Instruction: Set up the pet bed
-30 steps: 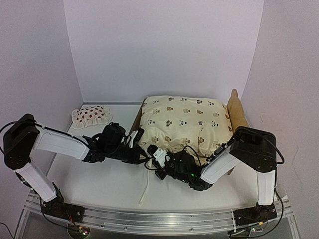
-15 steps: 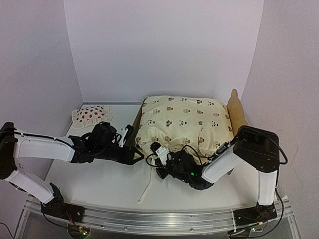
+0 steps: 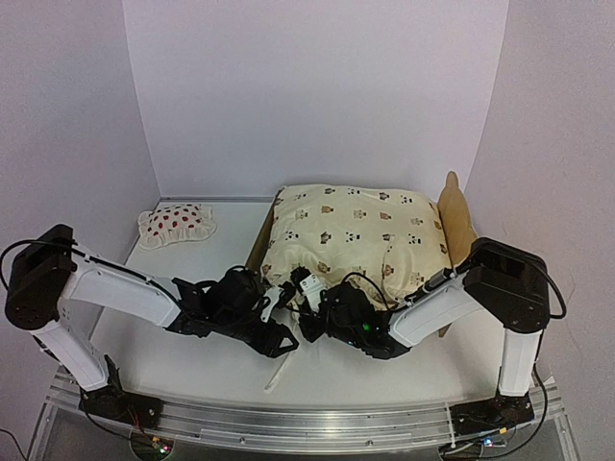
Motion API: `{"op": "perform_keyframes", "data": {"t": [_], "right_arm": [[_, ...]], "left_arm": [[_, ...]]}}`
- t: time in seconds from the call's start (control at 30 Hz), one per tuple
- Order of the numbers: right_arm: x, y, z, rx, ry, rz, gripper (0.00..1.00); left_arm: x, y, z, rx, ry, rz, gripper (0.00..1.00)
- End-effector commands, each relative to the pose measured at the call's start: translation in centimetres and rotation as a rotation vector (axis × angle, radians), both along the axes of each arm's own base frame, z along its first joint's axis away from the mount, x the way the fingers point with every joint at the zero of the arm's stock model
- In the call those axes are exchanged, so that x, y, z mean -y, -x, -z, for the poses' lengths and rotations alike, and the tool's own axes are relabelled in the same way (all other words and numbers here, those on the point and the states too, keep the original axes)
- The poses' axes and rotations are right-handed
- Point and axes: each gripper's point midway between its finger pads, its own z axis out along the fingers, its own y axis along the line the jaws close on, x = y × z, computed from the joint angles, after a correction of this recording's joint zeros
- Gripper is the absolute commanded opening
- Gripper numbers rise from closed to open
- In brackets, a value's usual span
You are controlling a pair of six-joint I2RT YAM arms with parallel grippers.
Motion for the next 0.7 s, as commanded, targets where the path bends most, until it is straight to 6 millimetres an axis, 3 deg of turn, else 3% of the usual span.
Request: {"op": "perform_keyframes", "data": {"t": [0.0,0.47,0.67], "right_arm": [[-0.2,-0.6,-2.6,-0.006,-0.064,0.041,0.0],[0.1,-0.4,-2.8,-0.036,-0.07,0.053,0.0],[0.3,-0.2,-2.9,-0.043,-0.074,0.053,0.0]], "left_arm": [[1.8,-1.2,-0.4,0.044,0.005,-0.003,0.58],[2.7,-1.4,3.1,0.112,-0.192,-0.081,0.45],[0.6,-2.1,4.6,0.164,-0.32,-0.18,0.31]]}}
